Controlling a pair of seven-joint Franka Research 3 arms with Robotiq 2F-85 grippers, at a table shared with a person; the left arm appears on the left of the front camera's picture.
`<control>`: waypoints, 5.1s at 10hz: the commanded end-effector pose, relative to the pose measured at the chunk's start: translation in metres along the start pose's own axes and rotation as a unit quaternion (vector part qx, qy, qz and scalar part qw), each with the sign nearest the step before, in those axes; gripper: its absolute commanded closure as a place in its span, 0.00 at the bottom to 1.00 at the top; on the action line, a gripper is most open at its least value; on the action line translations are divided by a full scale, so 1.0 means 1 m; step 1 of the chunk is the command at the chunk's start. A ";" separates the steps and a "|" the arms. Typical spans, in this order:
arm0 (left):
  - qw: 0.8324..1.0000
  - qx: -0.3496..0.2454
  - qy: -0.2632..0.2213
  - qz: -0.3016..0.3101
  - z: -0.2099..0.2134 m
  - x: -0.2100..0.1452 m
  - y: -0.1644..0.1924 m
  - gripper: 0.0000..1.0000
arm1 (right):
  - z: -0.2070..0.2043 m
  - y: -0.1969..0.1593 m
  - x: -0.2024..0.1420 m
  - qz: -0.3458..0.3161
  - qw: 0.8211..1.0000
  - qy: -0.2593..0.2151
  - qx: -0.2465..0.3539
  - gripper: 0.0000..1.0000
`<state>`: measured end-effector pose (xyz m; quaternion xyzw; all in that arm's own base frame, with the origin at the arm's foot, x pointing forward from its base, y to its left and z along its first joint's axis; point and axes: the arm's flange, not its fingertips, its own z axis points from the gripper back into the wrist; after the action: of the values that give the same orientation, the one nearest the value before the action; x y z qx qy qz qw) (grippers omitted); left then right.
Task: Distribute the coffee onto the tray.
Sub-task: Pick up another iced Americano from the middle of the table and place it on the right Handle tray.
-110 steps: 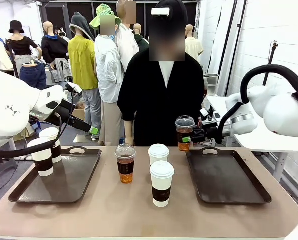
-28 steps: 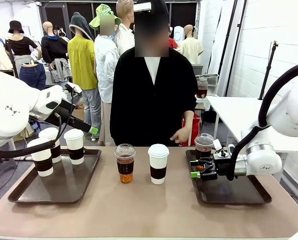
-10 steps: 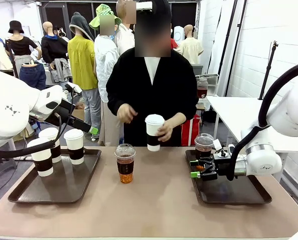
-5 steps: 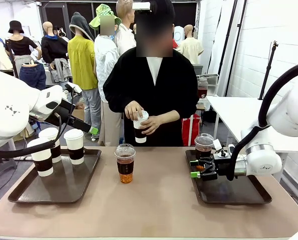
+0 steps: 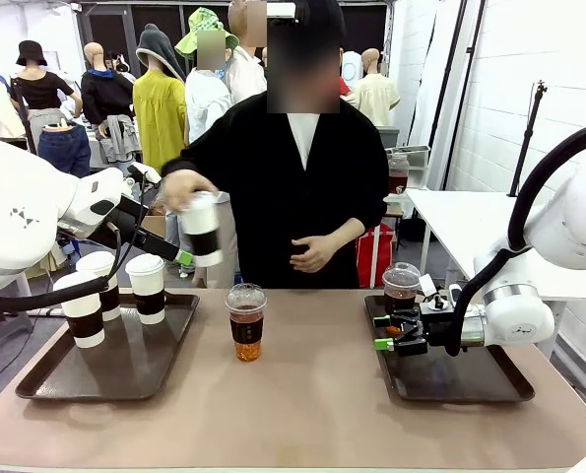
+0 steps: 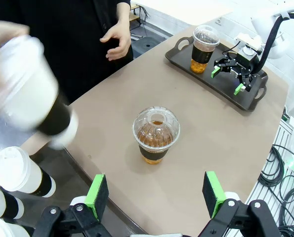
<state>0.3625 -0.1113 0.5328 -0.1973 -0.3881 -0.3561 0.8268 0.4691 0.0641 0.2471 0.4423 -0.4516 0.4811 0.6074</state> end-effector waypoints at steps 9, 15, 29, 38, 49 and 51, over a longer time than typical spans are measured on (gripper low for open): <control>1.000 -0.003 0.001 0.002 0.000 -0.001 0.001 0.00 | -0.059 0.054 0.006 0.024 0.999 -0.028 -0.020 0.00; 1.000 -0.003 0.001 0.002 0.000 -0.001 0.001 0.00 | -0.134 0.031 0.022 0.017 1.000 -0.023 0.014 0.00; 1.000 -0.003 0.001 0.002 0.000 -0.001 0.001 0.00 | -0.177 -0.005 0.038 0.011 0.999 -0.019 0.032 0.00; 1.000 -0.003 0.001 0.002 0.000 -0.001 0.001 0.00 | -0.235 -0.018 0.036 0.021 0.997 -0.029 0.062 0.00; 1.000 -0.003 0.001 0.002 0.000 -0.001 0.001 0.00 | -0.273 -0.021 0.039 0.024 0.994 -0.036 0.096 0.00; 1.000 -0.003 0.001 0.002 0.000 -0.001 0.001 0.00 | -0.280 -0.021 0.041 0.024 0.994 -0.034 0.105 0.00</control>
<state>0.3624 -0.1114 0.5329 -0.1972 -0.3881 -0.3562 0.8268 0.5215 0.3319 0.2293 0.5006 -0.4418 0.5218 0.5310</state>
